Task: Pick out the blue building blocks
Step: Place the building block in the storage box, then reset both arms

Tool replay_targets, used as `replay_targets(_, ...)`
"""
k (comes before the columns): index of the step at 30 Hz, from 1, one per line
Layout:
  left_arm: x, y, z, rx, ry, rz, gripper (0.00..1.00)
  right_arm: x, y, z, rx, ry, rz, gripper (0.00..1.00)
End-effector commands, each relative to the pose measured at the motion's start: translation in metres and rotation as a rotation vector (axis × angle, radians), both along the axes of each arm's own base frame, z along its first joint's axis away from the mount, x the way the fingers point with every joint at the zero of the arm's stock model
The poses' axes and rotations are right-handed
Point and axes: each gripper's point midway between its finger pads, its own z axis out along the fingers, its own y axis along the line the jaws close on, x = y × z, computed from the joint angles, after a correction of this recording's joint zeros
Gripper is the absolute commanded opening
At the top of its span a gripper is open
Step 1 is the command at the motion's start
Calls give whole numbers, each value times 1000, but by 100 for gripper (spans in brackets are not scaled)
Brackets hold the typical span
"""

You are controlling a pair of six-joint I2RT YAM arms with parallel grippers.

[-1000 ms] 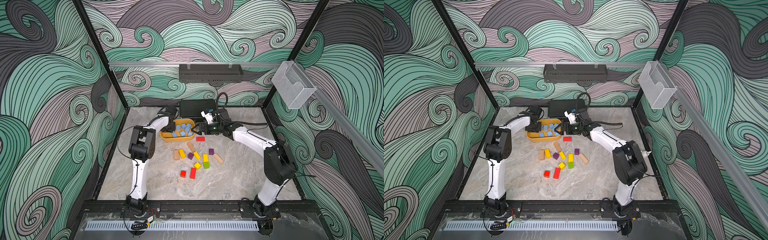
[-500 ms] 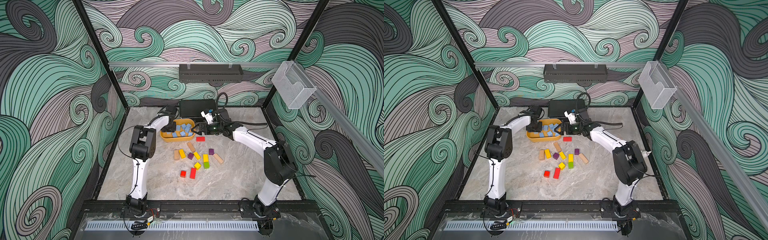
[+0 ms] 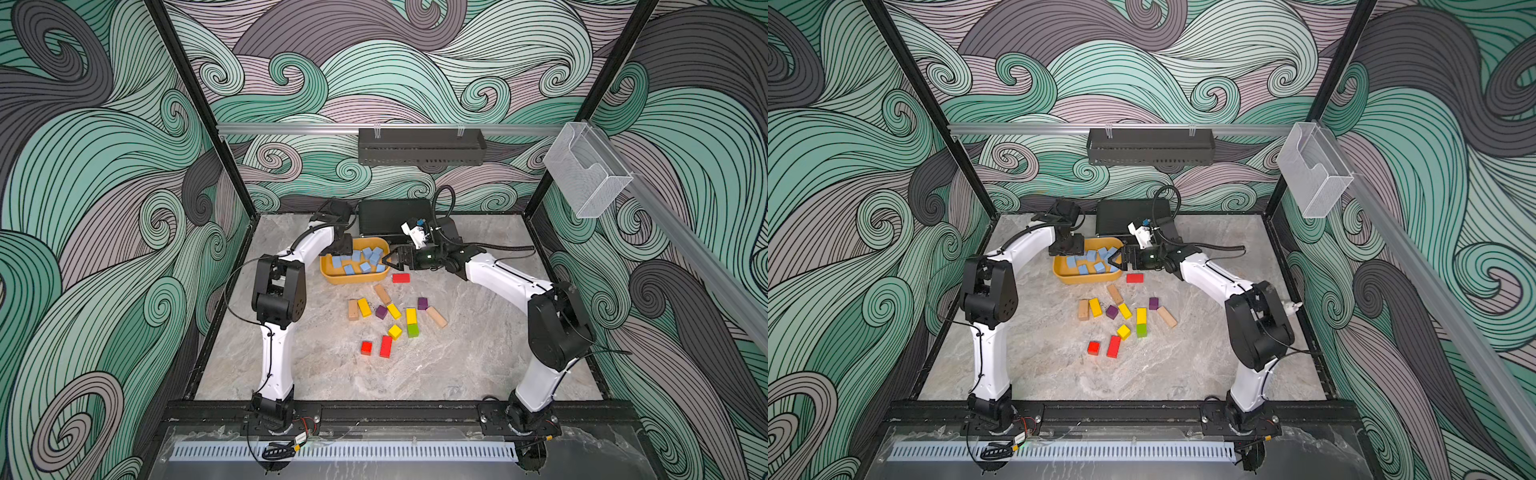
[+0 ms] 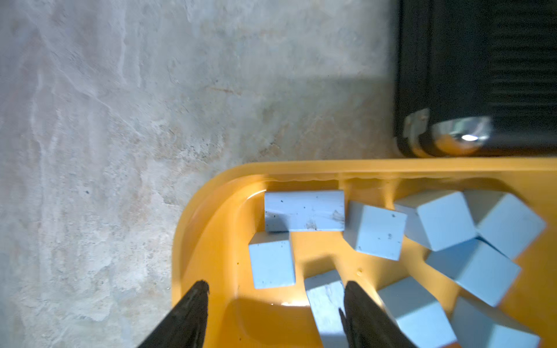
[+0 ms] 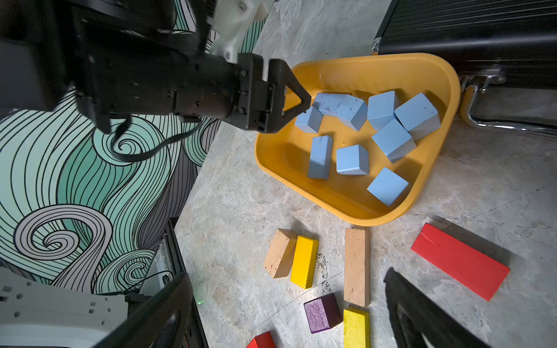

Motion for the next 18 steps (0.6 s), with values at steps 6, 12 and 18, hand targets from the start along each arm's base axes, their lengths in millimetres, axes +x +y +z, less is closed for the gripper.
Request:
replay_targets(6, -12, 10, 79, -16, -143, -14, 78, -1, -4, 33, -7, -63, 16, 99)
replay_targets(12, -24, 19, 98, -1, -196, -14, 84, -5, -10, 44, -43, -81, 16, 99)
replay_targets(18, -41, 34, 116, 19, -271, -22, 91, -11, -24, 51, -102, -143, -5, 99)
